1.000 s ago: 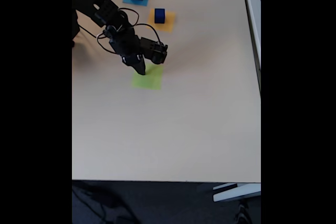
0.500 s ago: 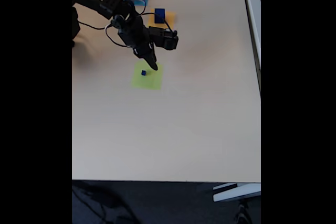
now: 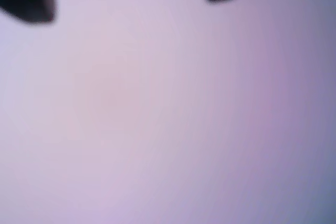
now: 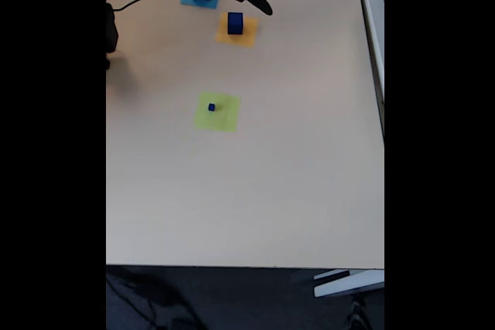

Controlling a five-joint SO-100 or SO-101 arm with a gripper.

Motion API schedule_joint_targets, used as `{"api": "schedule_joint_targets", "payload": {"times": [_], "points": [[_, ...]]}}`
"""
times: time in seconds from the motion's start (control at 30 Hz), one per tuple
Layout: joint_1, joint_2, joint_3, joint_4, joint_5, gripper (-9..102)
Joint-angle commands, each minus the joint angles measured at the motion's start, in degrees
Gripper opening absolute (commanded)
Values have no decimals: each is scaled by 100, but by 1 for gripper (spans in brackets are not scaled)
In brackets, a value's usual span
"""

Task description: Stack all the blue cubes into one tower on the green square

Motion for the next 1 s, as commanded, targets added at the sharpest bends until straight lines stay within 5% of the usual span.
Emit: {"api": "schedule_joint_targets", "payload": {"times": [0.0,0.33,0.6,0.77,0.97], "points": [[-492,615,316,-18,1134,18],[-2206,879,1336,360,4922,30],[-2892,703,1239,624,5836,30],[-3208,-193,-466,1617,6170,32],[-3604,-773,-861,1424,6926,30]]}}
